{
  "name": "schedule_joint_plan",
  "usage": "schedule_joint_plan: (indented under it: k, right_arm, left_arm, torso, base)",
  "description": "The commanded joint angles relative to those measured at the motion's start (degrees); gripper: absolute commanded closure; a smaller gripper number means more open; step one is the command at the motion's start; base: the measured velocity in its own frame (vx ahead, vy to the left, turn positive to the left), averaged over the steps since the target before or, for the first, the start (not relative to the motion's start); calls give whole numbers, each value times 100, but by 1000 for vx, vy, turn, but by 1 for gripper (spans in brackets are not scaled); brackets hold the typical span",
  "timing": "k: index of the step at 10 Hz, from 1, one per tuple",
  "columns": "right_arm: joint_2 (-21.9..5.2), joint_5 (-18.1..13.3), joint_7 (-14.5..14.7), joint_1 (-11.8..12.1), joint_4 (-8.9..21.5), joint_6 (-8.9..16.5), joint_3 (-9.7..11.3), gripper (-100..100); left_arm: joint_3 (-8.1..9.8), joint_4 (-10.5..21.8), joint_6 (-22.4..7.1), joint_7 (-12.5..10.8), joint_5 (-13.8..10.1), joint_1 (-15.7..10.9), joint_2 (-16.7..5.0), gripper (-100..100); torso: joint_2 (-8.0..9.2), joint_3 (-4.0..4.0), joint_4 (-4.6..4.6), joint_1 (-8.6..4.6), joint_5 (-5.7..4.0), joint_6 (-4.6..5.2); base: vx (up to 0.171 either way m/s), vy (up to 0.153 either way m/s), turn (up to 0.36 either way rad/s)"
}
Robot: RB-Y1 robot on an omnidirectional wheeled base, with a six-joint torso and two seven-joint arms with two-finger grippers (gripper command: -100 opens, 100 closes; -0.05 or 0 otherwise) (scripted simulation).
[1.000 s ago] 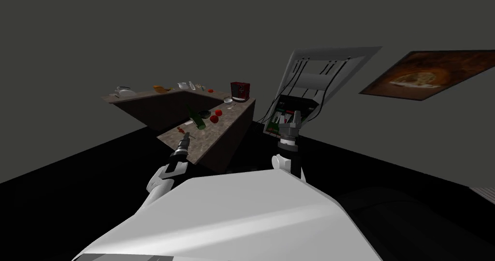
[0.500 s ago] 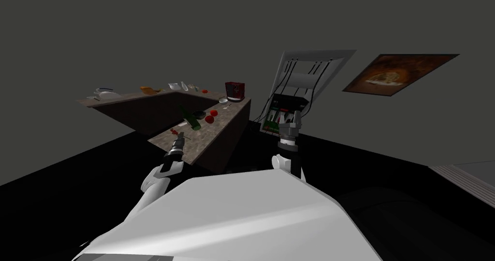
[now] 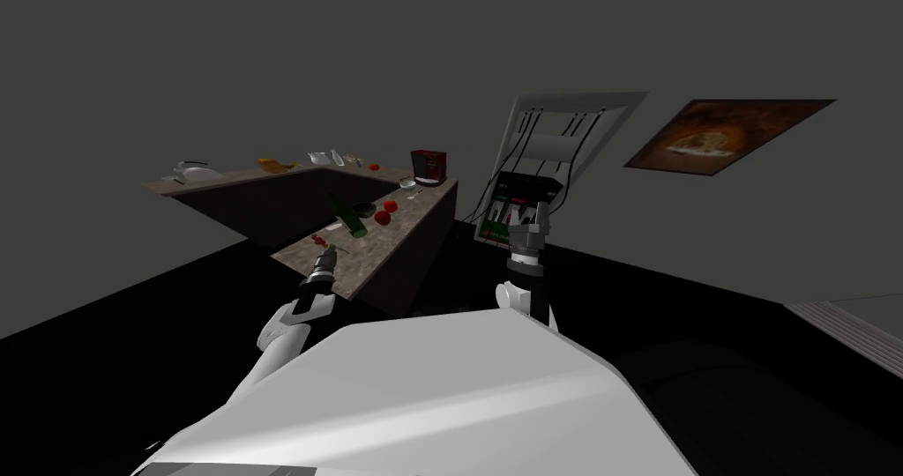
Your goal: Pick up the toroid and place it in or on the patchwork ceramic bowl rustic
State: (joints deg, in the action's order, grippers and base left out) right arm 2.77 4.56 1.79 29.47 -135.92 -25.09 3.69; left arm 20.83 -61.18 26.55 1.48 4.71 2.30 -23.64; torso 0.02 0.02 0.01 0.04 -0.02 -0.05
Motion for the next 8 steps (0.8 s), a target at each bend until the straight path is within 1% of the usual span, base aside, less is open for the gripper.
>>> schedule_joint_plan:
  k: [1,2,3,6,7,8]
  right_arm:
    - [0,0,0,0,0,0,0,0]
    - [0,0,0,0,0,0,0,0]
    - [0,0,0,2,0,0,-1,0]
    - [0,0,0,1,0,0,-1,0]
    - [0,0,0,1,0,0,-1,0]
    - [0,0,0,0,0,0,0,0]
  left_arm:
    - [0,0,0,0,0,0,0,0]
    - [-149,-260,-59,26,53,125,108,100]
    - [-149,-260,-59,26,53,125,108,100]
    - [-448,-742,-126,41,145,375,292,100]
    - [-448,-742,-126,41,145,375,292,100]
    - [-547,-903,-148,46,175,458,353,100]
  torso:
    - [0,0,0,0,0,0]
    - [0,0,0,0,0,0]
    - [-12,-7,-4,9,0,-14]
    - [-20,-12,-5,8,2,-3]
    - [-21,-13,-6,12,2,-4]
    - [-18,-10,-4,9,1,1]
  base:
    - [0,0,0]
    - [57,27,295]
    - [65,20,177]
    - [57,29,162]
    - [43,20,83]
    - [43,22,129]
